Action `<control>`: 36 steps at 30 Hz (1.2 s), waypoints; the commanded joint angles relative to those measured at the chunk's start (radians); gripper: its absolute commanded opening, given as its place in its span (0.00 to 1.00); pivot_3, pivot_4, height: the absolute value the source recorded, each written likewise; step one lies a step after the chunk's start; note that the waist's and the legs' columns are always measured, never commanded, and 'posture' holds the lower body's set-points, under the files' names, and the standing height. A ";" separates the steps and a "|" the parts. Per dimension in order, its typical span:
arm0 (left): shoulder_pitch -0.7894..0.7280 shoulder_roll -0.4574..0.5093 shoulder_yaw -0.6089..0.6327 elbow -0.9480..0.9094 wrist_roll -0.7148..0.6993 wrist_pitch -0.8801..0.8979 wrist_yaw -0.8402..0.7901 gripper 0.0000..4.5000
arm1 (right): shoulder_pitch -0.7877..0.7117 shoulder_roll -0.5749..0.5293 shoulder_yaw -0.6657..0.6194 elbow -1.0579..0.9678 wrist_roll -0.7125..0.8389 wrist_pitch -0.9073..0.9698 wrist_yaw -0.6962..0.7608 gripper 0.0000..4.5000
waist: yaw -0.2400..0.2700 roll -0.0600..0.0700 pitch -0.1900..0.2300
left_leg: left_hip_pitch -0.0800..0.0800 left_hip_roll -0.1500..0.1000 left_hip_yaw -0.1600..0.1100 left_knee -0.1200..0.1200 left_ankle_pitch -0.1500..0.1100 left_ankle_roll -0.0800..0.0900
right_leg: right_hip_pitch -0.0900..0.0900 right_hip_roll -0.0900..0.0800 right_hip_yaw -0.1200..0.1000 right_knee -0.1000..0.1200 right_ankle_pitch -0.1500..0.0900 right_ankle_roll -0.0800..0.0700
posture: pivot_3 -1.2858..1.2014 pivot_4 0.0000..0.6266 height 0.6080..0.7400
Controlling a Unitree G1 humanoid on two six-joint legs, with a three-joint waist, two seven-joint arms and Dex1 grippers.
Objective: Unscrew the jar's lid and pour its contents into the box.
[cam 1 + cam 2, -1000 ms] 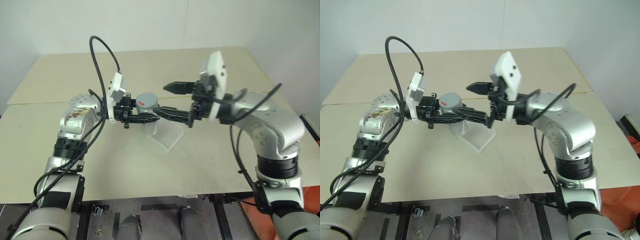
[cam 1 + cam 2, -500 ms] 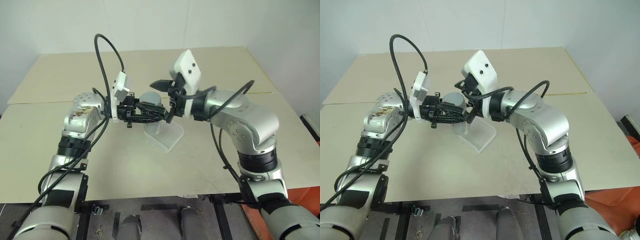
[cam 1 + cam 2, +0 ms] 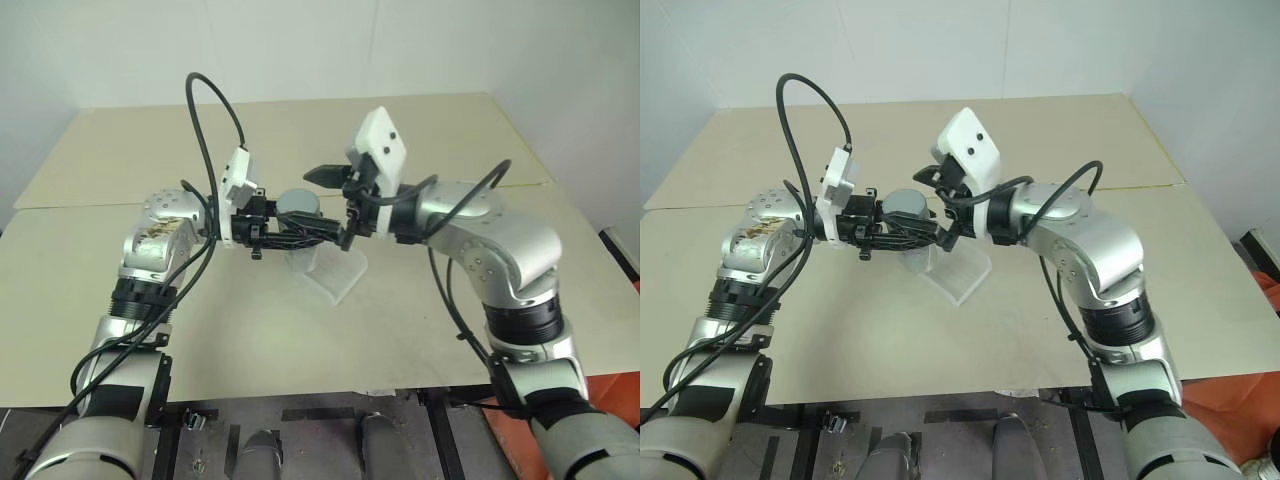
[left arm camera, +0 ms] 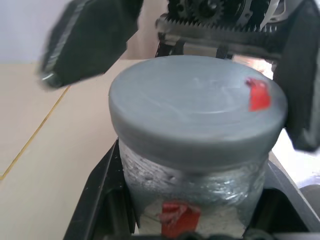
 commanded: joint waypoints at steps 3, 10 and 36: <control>0.009 0.043 0.043 -0.043 -0.034 -0.004 -0.034 0.45 | 0.020 -0.098 -0.143 0.044 -0.025 -0.022 -0.025 1.00 | 0.001 0.000 0.000 | 0.000 0.000 0.000 0.000 0.000 0.000 | 0.000 0.000 0.000 0.000 0.000 0.000 | 0.52 0.24 1.00; 0.017 0.043 0.049 -0.045 -0.036 -0.004 -0.034 0.45 | 0.065 -0.136 -0.167 0.007 -0.005 -0.018 0.002 1.00 | -0.001 0.000 0.000 | 0.000 0.000 0.000 0.000 0.000 0.001 | 0.000 0.000 0.000 -0.001 0.000 0.000 | 0.52 0.24 1.00; -0.016 -0.013 0.032 -0.020 -0.014 -0.022 -0.024 0.45 | -0.046 0.086 -0.026 -0.097 0.038 0.046 -0.108 1.00 | 0.001 0.000 0.000 | 0.000 0.000 0.000 0.000 0.000 0.001 | 0.000 0.000 0.000 0.000 0.000 0.000 | 0.52 0.24 1.00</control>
